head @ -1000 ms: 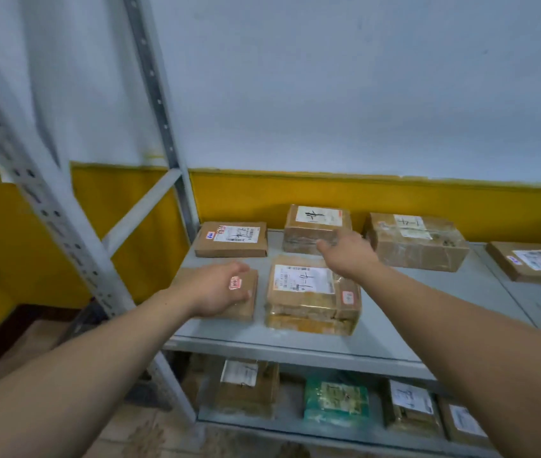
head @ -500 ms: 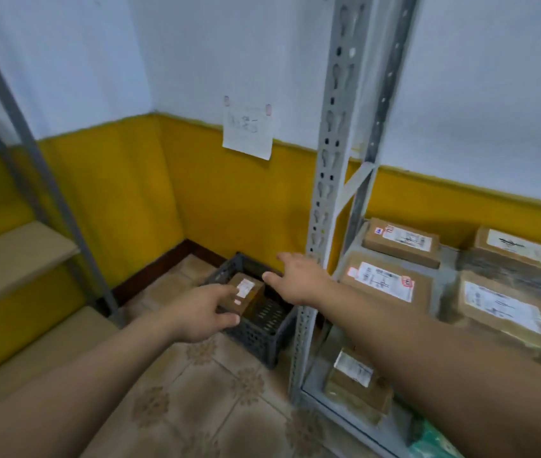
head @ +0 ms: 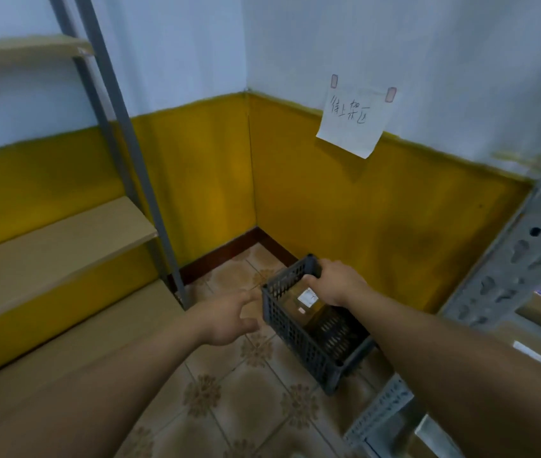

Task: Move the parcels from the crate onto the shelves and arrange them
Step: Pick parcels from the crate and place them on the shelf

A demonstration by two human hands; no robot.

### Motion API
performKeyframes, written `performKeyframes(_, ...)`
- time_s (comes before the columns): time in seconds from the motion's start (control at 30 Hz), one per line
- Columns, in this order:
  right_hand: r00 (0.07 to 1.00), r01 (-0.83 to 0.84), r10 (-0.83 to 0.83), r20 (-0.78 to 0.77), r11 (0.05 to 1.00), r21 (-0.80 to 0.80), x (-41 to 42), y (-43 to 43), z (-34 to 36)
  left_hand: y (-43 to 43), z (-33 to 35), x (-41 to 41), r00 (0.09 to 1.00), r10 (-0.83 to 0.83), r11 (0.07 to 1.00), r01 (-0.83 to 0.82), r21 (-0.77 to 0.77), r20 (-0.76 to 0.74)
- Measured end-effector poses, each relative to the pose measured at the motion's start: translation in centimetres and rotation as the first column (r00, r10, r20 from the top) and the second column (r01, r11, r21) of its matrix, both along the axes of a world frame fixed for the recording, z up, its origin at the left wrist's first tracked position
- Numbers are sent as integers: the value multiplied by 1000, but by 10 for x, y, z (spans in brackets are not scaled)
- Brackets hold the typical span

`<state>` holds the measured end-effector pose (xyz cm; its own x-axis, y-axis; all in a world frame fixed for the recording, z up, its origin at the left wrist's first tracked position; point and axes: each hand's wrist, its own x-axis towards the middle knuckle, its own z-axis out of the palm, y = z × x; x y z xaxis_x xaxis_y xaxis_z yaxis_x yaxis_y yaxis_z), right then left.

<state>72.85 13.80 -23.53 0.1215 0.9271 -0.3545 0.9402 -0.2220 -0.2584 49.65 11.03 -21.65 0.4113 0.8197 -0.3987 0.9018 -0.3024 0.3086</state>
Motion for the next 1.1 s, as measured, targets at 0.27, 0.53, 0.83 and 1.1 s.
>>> performKeyframes(0.27,993,92,-98,-58,990,-103,38,105,-22,119,-1,38,999,11,995,-14,-99,-39)
performKeyframes(0.53,971,203,-221,-88,964,-173,78,145,-59,215,-42,73,994,-103,963,89,-254,-44)
performKeyframes(0.83,782,556,-613,-113,768,-317,113,198,-114,378,-130,94,936,-351,852,311,-422,-19)
performKeyframes(1.1,627,636,-758,-181,632,-443,112,256,-164,463,-197,144,859,-503,782,408,-471,-90)
